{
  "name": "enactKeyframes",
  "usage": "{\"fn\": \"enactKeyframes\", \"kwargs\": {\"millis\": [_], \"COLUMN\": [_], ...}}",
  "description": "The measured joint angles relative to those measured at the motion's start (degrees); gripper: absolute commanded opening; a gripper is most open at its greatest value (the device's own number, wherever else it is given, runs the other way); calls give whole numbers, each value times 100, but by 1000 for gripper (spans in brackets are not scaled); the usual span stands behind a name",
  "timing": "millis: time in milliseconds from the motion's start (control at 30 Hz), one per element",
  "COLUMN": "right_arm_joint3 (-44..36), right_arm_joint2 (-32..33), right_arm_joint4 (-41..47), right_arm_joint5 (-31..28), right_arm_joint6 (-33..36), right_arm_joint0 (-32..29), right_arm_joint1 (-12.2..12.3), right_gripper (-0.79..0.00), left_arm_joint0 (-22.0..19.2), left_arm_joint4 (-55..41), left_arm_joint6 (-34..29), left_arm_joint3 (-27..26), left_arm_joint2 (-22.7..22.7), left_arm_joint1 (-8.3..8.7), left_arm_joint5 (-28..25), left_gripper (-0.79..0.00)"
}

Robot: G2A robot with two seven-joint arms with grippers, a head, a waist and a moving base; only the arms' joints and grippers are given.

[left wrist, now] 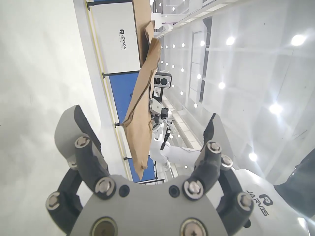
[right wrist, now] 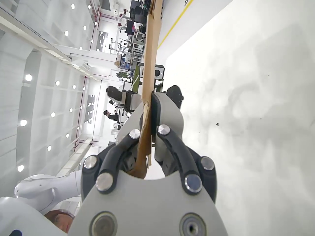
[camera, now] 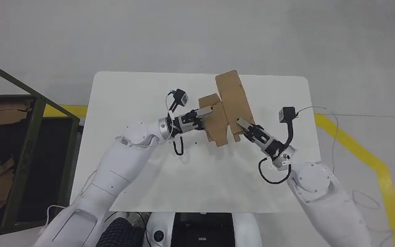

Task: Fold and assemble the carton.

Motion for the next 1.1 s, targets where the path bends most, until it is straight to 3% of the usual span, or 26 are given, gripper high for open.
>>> {"fn": "enactKeyframes", "kwargs": {"millis": [267,300,367,400,467,600,700,767,800,833,867,1100], "right_arm_joint3": [-15,-9,4,6,1,-10,-14,-20,-24,-31,-36,12], "right_arm_joint2": [37,48,70,78,88,94,90,90,89,89,91,333], "right_arm_joint4": [-53,-59,-82,-90,-107,-134,-163,-183,-185,-184,-179,-60], "right_arm_joint5": [118,121,134,139,145,156,176,191,198,211,220,166], "right_arm_joint6": [-360,-387,-436,-445,-452,-461,-495,-519,-519,-509,-495,-406], "right_arm_joint0": [-47,-53,-66,-70,-77,-86,-97,-105,-109,-115,-120,-178], "right_arm_joint1": [-57,-62,-72,-76,-87,-107,-125,-137,-142,-148,-152,-154], "right_gripper": [-785,-785,-785,-785,-785,-785,-785,-653,-539,-142,0,0], "left_arm_joint0": [28,39,63,73,83,59,28,1,-12,-33,-50,-151], "left_arm_joint4": [-6,-7,-6,-4,17,38,40,35,34,30,24,-34], "left_arm_joint6": [73,75,77,78,87,117,133,150,156,167,172,13], "left_arm_joint3": [-36,-48,-69,-73,-66,-30,11,59,89,141,181,401], "left_arm_joint2": [148,152,150,147,146,180,215,230,235,243,250,208], "left_arm_joint1": [-58,-60,-63,-64,-67,-88,-109,-123,-129,-138,-145,-163], "left_arm_joint5": [89,93,109,117,141,167,188,192,191,191,188,180], "left_gripper": [0,-43,-219,-397,-483,-563,-705,-785,-785,-785,-785,-785]}}
